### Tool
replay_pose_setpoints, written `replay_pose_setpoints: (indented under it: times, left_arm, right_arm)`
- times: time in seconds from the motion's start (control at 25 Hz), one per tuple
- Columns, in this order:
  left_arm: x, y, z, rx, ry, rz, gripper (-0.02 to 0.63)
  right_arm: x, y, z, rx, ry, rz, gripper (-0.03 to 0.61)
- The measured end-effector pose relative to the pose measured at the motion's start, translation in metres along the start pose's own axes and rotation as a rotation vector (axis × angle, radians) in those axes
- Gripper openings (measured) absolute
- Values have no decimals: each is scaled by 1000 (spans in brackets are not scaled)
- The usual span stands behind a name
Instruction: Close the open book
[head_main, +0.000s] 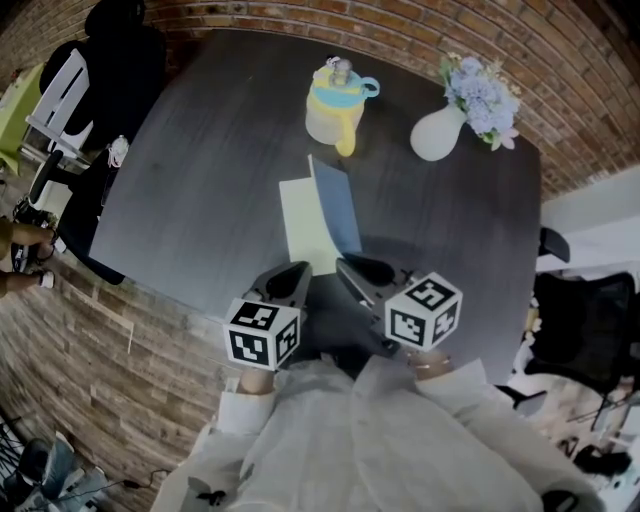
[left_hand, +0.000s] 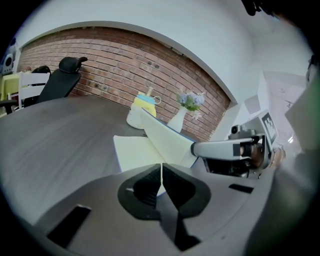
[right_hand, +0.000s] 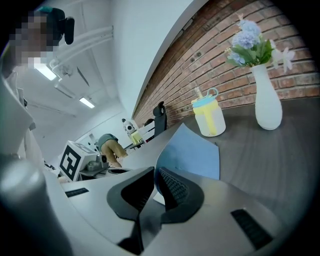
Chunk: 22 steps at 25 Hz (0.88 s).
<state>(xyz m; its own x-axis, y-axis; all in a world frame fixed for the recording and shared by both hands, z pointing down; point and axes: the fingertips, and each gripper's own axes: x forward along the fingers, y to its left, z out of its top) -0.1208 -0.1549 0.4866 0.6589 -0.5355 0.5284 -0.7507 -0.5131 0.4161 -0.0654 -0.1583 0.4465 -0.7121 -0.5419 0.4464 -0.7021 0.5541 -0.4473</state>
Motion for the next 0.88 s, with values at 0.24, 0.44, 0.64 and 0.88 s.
replay_pose_setpoints:
  times: [0.24,0.44,0.64,0.88]
  left_arm:
    - [-6,11,-5,-29,2,-23,12]
    - [-7,16,-11,-46,5,-33,12]
    - [-9,25,-15,-68,7,-17,12]
    - [-13,36,-20,-78,18,2,12]
  right_arm:
    - [20,8,-13,-4,31,-3,34]
    - [34,10,-24,-25,64,-2,34]
    - [46,11,-34,-31,98,-8,34]
    - [61,11,-48,-66,154,-39,34]
